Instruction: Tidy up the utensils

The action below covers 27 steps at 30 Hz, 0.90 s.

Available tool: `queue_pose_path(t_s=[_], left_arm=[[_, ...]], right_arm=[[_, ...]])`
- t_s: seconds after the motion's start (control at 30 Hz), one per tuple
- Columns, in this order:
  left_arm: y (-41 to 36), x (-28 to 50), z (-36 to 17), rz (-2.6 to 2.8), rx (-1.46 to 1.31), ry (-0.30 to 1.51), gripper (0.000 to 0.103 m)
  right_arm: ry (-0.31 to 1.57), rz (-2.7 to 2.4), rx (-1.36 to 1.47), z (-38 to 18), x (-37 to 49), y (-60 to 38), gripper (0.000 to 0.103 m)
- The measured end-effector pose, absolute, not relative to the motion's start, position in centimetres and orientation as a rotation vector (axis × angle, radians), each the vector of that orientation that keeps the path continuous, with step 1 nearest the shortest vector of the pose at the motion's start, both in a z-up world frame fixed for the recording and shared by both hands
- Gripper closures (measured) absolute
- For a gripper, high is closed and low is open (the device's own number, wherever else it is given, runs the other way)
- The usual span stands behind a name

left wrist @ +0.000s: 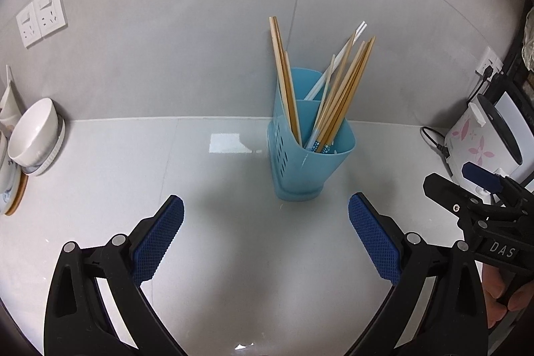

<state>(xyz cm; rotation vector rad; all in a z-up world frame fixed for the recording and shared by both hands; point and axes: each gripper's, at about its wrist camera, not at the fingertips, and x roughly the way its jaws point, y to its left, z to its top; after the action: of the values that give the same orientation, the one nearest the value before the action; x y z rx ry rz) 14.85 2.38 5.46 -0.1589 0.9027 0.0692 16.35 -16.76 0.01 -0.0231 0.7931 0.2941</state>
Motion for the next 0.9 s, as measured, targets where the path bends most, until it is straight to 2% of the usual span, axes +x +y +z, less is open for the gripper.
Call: queue_pose_path(t_s=[0.9], left_arm=[[2.07, 15.46, 5.11, 0.06, -0.142, 0.928, 0.006]], right_arm=[[0.802, 0.287, -0.027, 0.14, 16.65, -16.86, 0.008]])
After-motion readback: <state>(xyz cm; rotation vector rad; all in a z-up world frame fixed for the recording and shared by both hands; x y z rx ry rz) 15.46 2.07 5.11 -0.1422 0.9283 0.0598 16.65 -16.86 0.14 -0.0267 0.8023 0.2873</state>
